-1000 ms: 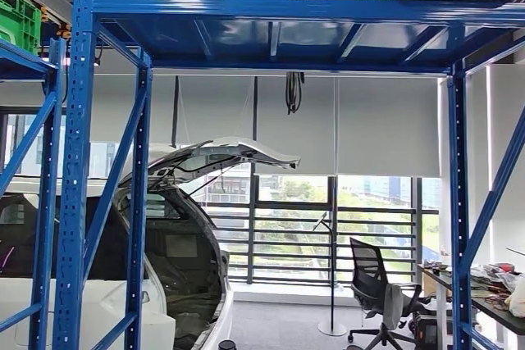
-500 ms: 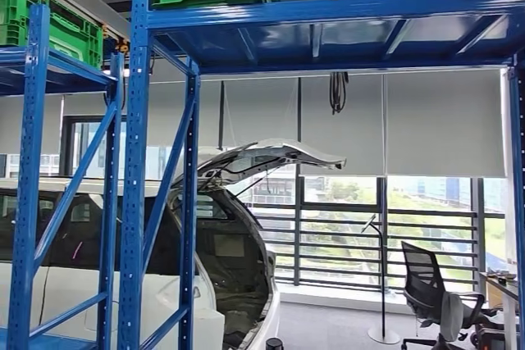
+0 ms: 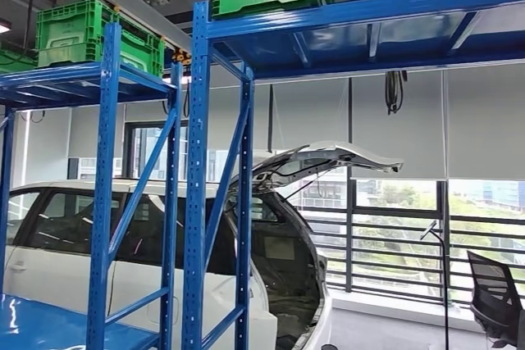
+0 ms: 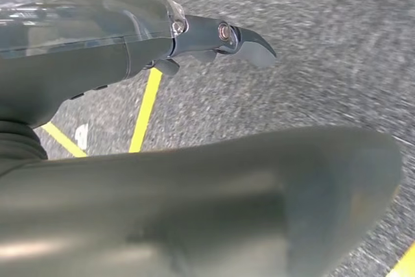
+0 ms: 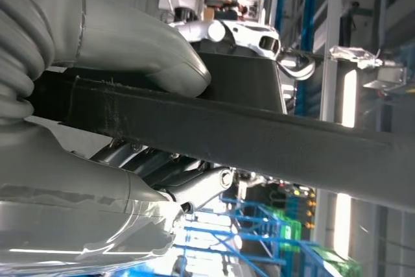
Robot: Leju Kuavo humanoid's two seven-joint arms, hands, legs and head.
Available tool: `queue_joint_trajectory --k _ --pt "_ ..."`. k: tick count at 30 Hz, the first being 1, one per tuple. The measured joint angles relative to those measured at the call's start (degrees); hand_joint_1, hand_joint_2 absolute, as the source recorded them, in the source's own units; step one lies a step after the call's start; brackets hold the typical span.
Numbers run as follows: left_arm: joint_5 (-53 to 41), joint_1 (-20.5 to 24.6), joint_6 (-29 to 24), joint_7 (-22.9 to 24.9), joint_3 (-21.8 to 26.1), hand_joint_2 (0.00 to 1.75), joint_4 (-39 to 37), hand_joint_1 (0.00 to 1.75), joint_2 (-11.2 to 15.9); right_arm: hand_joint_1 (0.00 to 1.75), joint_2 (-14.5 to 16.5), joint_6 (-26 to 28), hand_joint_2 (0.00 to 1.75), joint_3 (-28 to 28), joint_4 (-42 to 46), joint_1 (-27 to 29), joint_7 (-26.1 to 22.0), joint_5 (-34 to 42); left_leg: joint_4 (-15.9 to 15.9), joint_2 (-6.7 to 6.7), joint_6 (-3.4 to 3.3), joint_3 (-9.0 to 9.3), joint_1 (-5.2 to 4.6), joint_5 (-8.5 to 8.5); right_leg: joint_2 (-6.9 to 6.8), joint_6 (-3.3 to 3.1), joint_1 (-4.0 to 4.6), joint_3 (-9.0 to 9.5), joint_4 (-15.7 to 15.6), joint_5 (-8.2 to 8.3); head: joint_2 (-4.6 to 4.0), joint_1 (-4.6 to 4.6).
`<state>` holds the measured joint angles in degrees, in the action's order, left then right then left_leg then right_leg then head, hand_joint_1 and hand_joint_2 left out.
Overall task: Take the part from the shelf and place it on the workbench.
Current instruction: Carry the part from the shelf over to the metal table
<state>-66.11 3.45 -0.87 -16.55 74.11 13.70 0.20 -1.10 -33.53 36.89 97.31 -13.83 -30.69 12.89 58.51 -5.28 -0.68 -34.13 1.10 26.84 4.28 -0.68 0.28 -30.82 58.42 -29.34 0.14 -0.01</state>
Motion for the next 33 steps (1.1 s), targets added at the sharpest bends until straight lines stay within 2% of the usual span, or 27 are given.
queue_joint_trajectory --k 2,3,4,5,6,7,8,9,10,11,13,14,15,17,18,20,22,23,24,25,26,27,29,30,31,33 --pt "0.0 -0.3 -0.1 0.1 0.2 1.75 0.0 0.00 -0.2 1.75 -0.4 0.1 1.75 0.2 -0.1 0.2 -0.2 -0.3 -0.1 -1.03 0.74 -0.58 0.22 -0.42 -0.77 -0.13 0.06 0.08 -0.7 -0.01 0.00 -0.01" --pt "-0.1 -0.5 -0.1 0.1 0.3 1.75 0.0 0.00 -0.2 1.75 -0.5 0.1 1.75 0.3 -0.1 0.2 -0.3 -0.4 0.1 -0.70 1.01 -0.86 0.15 -0.29 -1.43 -0.25 -0.07 0.12 -1.1 0.12 -0.01 -0.01" --pt "-0.1 -0.7 -0.1 0.1 0.4 1.75 0.0 0.00 -0.3 1.75 -0.5 0.0 1.75 0.4 -0.3 0.2 -0.4 -0.4 0.9 0.25 1.25 -1.38 0.04 0.48 -2.12 -0.42 -0.22 0.15 -1.6 0.29 -0.01 0.01" --pt "-0.1 -0.7 -0.1 0.0 0.5 1.75 0.0 0.00 -0.4 1.75 -0.6 0.0 1.75 0.6 -0.4 0.2 -0.5 -0.5 2.8 1.55 1.43 -2.26 -0.06 1.87 -2.88 -0.57 -0.37 0.15 -2.0 0.47 -0.01 0.02" --pt "0.0 -0.6 -0.1 -0.1 0.6 1.75 0.0 0.00 -0.5 1.75 -0.6 -0.1 1.75 0.9 -0.7 0.2 -0.6 -0.7 5.8 3.01 1.61 -3.55 -0.06 3.80 -3.65 -0.70 -0.38 0.09 -2.1 0.59 -0.01 0.03" --pt "0.0 -0.5 -0.1 -0.4 0.6 1.75 0.0 0.00 -0.5 1.75 -0.6 -0.2 1.75 1.1 -1.0 0.2 -0.6 -0.9 9.5 3.84 1.84 -5.09 -0.01 5.75 -4.42 -0.76 -0.35 -0.01 -2.1 0.61 -0.01 0.03" --pt "0.1 -0.4 -0.1 -0.6 0.7 1.75 0.0 0.00 -0.5 1.75 -0.6 -0.2 1.75 1.4 -1.3 0.2 -0.7 -1.1 12.8 4.20 2.05 -6.36 0.06 7.08 -5.23 -0.75 -0.32 -0.08 -2.0 0.62 -0.01 0.03" --pt "0.2 -0.4 -0.1 -0.8 0.7 1.75 0.0 0.00 -0.5 1.75 -0.6 -0.3 1.75 1.7 -1.6 0.2 -0.6 -1.3 14.7 4.42 2.27 -6.91 0.13 7.50 -6.03 -0.74 -0.32 -0.11 -2.0 0.62 -0.01 0.03" --pt "0.3 -0.5 -0.1 -1.0 0.8 1.75 0.0 0.00 -0.5 1.75 -0.6 -0.3 1.75 2.0 -1.7 0.1 -0.6 -1.6 14.3 4.65 2.45 -6.41 0.21 6.84 -6.77 -0.69 -0.33 -0.13 -2.0 0.59 -0.01 0.03" --pt "0.4 -0.5 -0.1 -1.2 0.9 1.75 0.0 0.00 -0.4 1.75 -0.5 -0.3 1.75 2.3 -1.9 0.0 -0.5 -1.7 11.8 5.08 2.59 -4.84 0.31 5.29 -7.46 -0.58 -0.35 -0.10 -1.9 0.53 -0.01 0.03" --pt "0.7 -0.4 -0.1 -1.4 1.1 1.75 0.0 0.00 -0.3 1.75 -0.4 -0.1 1.75 2.8 -2.0 -0.2 -0.4 -1.9 4.2 7.26 2.65 -0.66 0.23 2.16 -8.64 -0.08 -0.22 -0.12 -1.4 0.21 -0.01 0.04" --pt "0.8 -0.2 -0.1 -1.5 1.1 1.75 0.0 0.00 -0.2 1.75 -0.3 0.0 1.75 2.9 -2.0 -0.4 -0.3 -2.0 1.6 8.17 2.36 0.65 0.09 1.38 -9.10 0.25 -0.07 -0.19 -1.2 0.05 -0.01 0.03" --pt "0.8 -0.1 -0.1 -1.6 1.2 1.75 0.0 0.00 -0.2 1.75 -0.3 0.1 1.75 3.0 -2.0 -0.5 -0.2 -2.0 0.3 8.74 1.96 1.19 -0.09 1.20 -9.57 0.54 0.10 -0.27 -0.9 -0.05 -0.01 0.03" --pt "0.8 -0.1 0.0 -1.7 1.3 1.75 0.0 0.00 -0.2 1.75 -0.2 0.2 1.75 3.3 -2.1 -0.7 -0.1 -2.1 0.1 8.04 0.97 0.91 -0.33 1.22 -10.51 0.98 0.18 -0.31 -0.8 -0.08 -0.01 0.02" --pt "0.8 -0.2 0.0 -1.7 1.3 1.75 0.0 0.00 -0.1 1.75 -0.2 0.2 1.75 3.4 -2.1 -0.8 -0.1 -2.1 0.1 7.59 0.59 0.83 -0.31 1.09 -10.51 1.24 0.07 -0.28 -0.7 -0.28 -0.01 0.02" --pt "0.8 -0.3 0.0 -1.7 1.4 1.75 0.0 0.00 -0.1 1.75 -0.1 0.3 1.75 3.6 -2.1 -0.9 -0.1 -2.2 0.0 6.70 -0.08 0.69 -0.13 0.76 -8.27 1.82 -0.23 -0.88 1.1 -1.93 -0.01 0.02" --pt "0.7 -0.1 0.0 -1.7 1.5 1.75 0.0 0.00 -0.1 1.75 -0.1 0.5 1.75 3.7 -2.1 -0.9 -0.1 -2.4 0.0 5.65 -0.53 0.42 -0.08 0.49 -5.43 2.14 -0.41 -3.48 7.1 -5.57 -0.01 0.01" --pt "0.6 0.0 0.0 -1.7 1.5 1.75 0.0 0.00 -0.1 1.75 -0.2 0.7 1.75 3.8 -2.2 -0.9 -0.1 -2.6 0.0 5.05 -0.71 0.27 -0.15 0.38 -4.92 2.15 -0.42 -5.23 11.0 -7.32 -0.01 0.01" --pt "0.3 0.1 0.0 -1.7 1.5 1.75 0.0 0.00 0.0 1.75 -0.3 1.0 1.75 3.9 -2.3 -0.9 -0.3 -2.8 0.0 4.41 -0.85 0.15 -0.27 0.27 -4.76 2.07 -0.41 -6.69 14.1 -8.26 -0.01 0.01" --pt "0.1 0.1 0.0 -1.7 1.5 1.75 0.0 0.00 0.1 1.75 -0.5 1.2 1.75 4.0 -2.4 -0.9 -0.5 -3.0 0.0 3.78 -0.94 0.08 -0.41 0.19 -4.66 1.89 -0.39 -7.30 15.3 -8.09 -0.01 0.01" --pt "-0.1 0.1 0.0 -1.7 1.5 1.75 0.0 0.00 0.2 1.75 -0.6 1.4 1.75 4.2 -2.6 -0.9 -0.8 -3.2 0.0 3.12 -0.99 0.06 -0.56 0.12 -4.45 1.59 -0.34 -6.84 14.3 -6.80 -0.01 0.01" --pt "-0.2 0.1 0.0 -1.6 1.5 1.75 0.0 0.00 0.3 1.75 -0.7 1.5 1.75 4.3 -2.7 -0.9 -1.1 -3.4 0.0 2.42 -0.99 0.08 -0.69 0.04 -3.93 1.14 -0.26 -5.40 11.3 -4.66 -0.01 0.01" --pt "-0.5 0.2 0.1 -1.6 1.5 1.75 0.0 0.00 0.3 1.75 -0.8 1.7 1.75 4.5 -2.7 -1.0 -1.8 -3.5 0.1 1.15 -0.85 -0.04 -0.79 -0.16 -1.43 0.02 -0.12 -1.91 3.6 -0.94 -0.01 0.02" --pt "-0.6 0.4 0.2 -1.5 1.5 1.75 0.0 0.00 0.3 1.75 -0.8 1.8 1.75 4.5 -2.7 -1.1 -2.0 -3.6 0.1 0.61 -0.65 -0.24 -0.70 -0.32 -0.44 -0.36 -0.04 -0.82 1.1 -0.05 -0.01 0.02" --pt "-0.6 0.5 0.2 -1.4 1.5 1.75 0.0 0.00 0.4 1.75 -0.9 1.8 1.75 4.6 -2.7 -1.3 -2.2 -3.5 0.1 0.08 -0.37 -0.52 -0.55 -0.52 0.13 -0.58 0.04 -0.41 -0.1 0.12 -0.01 0.02" --pt "-0.6 0.5 0.1 -1.4 1.5 1.75 0.0 0.00 0.5 1.75 -0.9 1.8 1.75 4.7 -2.6 -1.6 -2.3 -3.5 -0.1 -0.85 0.35 -1.01 -0.37 -0.92 -0.70 -0.63 0.03 -0.36 -0.7 0.22 -0.01 0.02"
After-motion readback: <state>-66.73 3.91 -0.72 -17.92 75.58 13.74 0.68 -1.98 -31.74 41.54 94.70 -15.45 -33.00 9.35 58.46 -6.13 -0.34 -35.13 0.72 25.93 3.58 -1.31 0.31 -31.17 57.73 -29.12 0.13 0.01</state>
